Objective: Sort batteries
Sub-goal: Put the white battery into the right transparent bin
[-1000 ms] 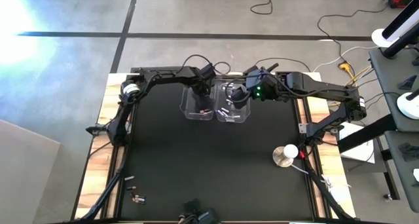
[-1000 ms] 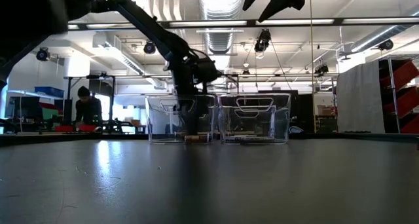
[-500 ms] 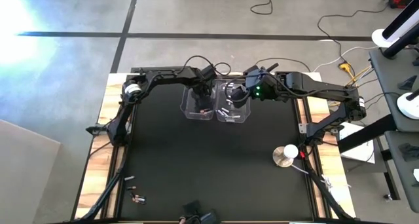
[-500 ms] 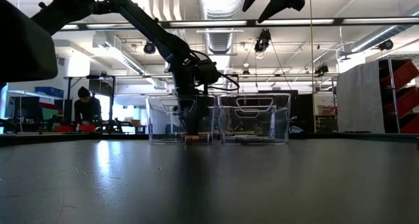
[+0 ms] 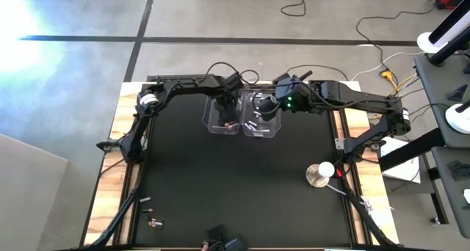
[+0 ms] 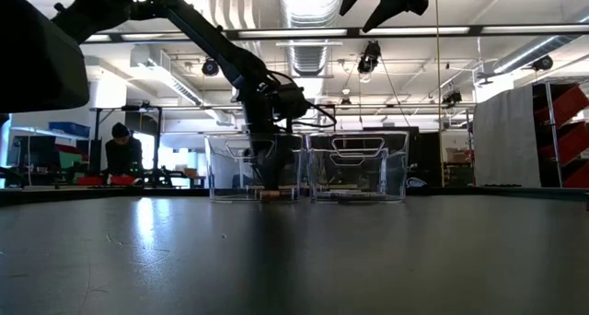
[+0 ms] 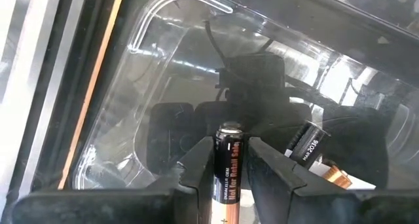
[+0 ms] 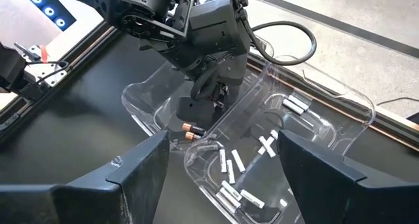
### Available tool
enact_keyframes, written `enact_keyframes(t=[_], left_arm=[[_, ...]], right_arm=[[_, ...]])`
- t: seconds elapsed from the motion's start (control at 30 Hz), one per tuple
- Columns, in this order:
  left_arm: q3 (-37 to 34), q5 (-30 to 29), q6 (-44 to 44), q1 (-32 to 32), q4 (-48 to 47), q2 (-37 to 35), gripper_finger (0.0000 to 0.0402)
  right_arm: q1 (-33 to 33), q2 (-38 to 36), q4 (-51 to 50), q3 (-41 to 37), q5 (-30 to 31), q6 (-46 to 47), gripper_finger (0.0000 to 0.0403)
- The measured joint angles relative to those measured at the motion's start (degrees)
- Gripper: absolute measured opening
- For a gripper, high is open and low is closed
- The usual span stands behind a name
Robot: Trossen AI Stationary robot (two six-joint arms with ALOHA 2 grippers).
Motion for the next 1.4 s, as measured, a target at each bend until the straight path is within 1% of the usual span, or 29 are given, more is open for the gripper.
enact_keyframes(t=[0.23, 0.47, 0.77, 0.93, 1.07, 1.17, 1.27, 1.4], left_arm=[[0.0, 0.0, 0.0, 0.0, 0.3, 0.0, 0.0076], [-0.2, 0.0, -0.5, 0.0, -0.1, -1.8, 0.0082], [-0.4, 0.6, -1.6, -0.1, -2.1, -6.3, 0.0129], [-0.3, 3.3, -1.6, -0.4, -4.8, -9.7, 0.015], [-0.3, 3.4, -1.9, -1.2, -9.8, -13.7, 0.0159], [-0.8, 3.6, -2.0, -2.7, -13.9, -18.4, 0.0164], [-1.6, 5.6, -3.1, -5.4, -18.4, -24.6, 0.0165], [-3.7, 7.6, -5.1, -11.3, -24.6, -33.5, 0.0165]], right_arm=[[0.0, 0.0, 0.0, 0.0, 0.0, -0.2, 0.0261], [0.0, 0.0, 0.0, 0.0, 0.0, -0.3, 0.0254], [0.0, 0.1, 0.0, 0.0, 0.0, -1.7, 0.0269], [0.0, 0.1, -0.7, 0.0, -0.4, -4.0, 0.0271], [0.0, 0.1, -2.1, 0.0, -0.5, -5.3, 0.0265], [0.0, 0.1, -3.8, 0.0, -0.5, -6.9, 0.026], [0.0, 0.1, -4.8, 0.0, -0.5, -10.0, 0.0256], [0.0, 0.1, -4.6, 0.0, -0.4, -15.0, 0.0258]])
